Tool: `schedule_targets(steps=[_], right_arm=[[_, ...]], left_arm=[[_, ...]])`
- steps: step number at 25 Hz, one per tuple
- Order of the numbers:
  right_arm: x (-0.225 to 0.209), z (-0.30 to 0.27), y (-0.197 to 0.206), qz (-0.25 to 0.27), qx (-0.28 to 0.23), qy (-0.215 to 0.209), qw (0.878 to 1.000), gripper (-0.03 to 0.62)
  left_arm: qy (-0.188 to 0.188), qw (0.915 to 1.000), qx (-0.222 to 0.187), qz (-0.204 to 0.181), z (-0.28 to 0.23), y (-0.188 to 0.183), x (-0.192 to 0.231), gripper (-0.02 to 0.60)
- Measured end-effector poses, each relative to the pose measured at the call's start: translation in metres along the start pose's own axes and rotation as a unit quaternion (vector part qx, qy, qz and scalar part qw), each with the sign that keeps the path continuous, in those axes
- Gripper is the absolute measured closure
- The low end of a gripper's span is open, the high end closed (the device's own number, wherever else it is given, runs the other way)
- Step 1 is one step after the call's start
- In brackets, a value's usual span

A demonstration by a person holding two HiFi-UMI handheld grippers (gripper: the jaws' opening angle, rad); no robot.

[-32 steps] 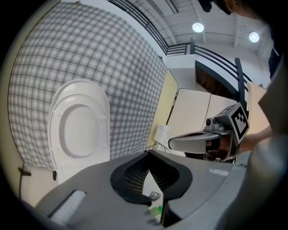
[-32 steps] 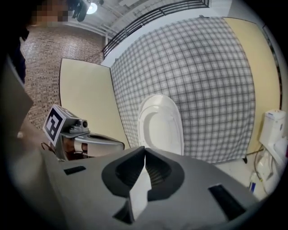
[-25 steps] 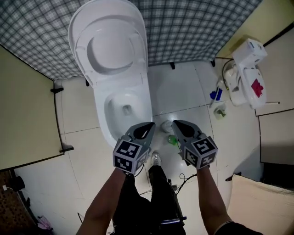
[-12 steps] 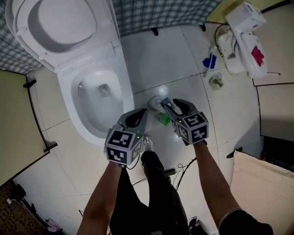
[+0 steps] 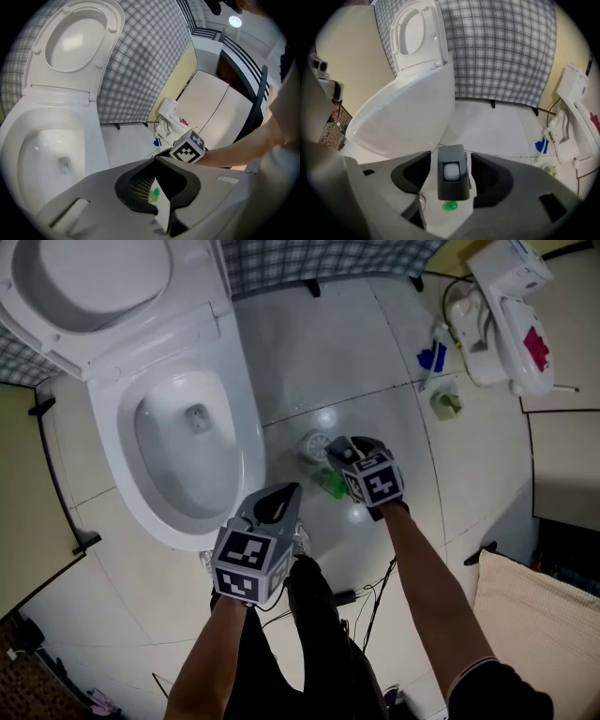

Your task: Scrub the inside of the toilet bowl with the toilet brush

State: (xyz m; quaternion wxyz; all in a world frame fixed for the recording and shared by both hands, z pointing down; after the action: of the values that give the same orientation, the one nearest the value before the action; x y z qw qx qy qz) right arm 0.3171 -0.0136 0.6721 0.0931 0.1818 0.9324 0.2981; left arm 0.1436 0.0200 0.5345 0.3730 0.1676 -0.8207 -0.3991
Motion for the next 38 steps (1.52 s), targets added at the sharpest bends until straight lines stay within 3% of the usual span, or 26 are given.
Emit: schedule_targets(steps=[9,10,20,25,30,34,38], right_arm=[[-0.005,-0.035,0.027,0.024,0.066,-0.013,0.997,0.332],[-0.006,-0.036,0.029,0.025,0.070,-0.014,0.997,0.362],[-0.012,-0.035,0.026,0.038,0.075,0.000,0.996,0.365],[-0.005,-0.004,0.007,0.041,0.049,-0.002,0.998,0.367],[-0.001,0.061,-0.031,0.031,0.011,0.008,0.999,0.367],[0.007,0.123,-0.087,0.027,-0.062,0.023,0.997,0.367],[0.035,0.176,-0.155,0.029,-0.150,0.031,0.988,0.367]], left_arm=[[0.004,0.9999,0.000,0.012,-0.007,0.009,-0.001,0.575],[0.005,0.9999,0.000,0.013,-0.007,0.009,-0.001,0.575],[-0.001,0.9998,-0.003,0.019,-0.006,0.008,0.003,0.575],[-0.007,0.9999,-0.007,0.013,0.007,-0.002,0.013,0.575],[-0.009,0.9998,-0.016,0.007,0.027,-0.028,0.013,0.575],[-0.012,0.9992,-0.036,0.007,0.046,-0.056,0.014,0.575],[-0.027,0.9980,-0.056,0.009,0.069,-0.085,0.026,0.575]])
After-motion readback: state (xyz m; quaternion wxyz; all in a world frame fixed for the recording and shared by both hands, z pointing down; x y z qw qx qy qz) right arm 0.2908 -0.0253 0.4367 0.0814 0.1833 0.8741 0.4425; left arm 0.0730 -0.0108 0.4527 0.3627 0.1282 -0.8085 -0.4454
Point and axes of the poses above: the fingertips, and each gripper's own axes: z backward along the fingers, x to its left, y out of its underside, the point moved 4 cm from there along z, backward along the fingers, and after that the axes turned 11 degrees about -x, right-handed, at the moved point
